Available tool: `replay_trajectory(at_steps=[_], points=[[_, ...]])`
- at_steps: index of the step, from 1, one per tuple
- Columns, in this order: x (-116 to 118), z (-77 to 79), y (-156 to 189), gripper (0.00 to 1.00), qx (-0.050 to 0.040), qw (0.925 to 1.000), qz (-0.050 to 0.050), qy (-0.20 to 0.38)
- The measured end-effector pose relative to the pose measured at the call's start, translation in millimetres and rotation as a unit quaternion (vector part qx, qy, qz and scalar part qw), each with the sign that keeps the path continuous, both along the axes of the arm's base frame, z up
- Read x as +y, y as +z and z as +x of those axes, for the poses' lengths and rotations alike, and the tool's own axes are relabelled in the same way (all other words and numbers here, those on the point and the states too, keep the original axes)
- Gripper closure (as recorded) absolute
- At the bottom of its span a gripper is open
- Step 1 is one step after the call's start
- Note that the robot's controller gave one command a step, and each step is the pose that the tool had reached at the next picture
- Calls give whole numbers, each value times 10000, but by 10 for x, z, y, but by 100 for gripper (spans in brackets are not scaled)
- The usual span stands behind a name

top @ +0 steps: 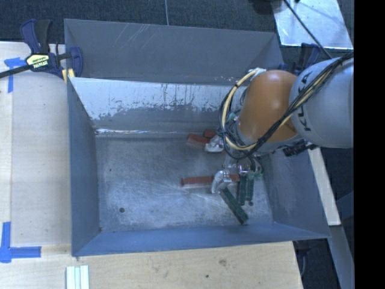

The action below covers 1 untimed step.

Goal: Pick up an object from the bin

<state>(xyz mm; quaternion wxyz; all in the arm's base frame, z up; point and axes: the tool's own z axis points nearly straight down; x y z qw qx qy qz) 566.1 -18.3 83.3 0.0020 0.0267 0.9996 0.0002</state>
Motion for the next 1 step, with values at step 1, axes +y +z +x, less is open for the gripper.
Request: replay_trajectory(at_steps=[1], points=[[-5, 144, -38, 100, -150, 9993, 3, -336]])
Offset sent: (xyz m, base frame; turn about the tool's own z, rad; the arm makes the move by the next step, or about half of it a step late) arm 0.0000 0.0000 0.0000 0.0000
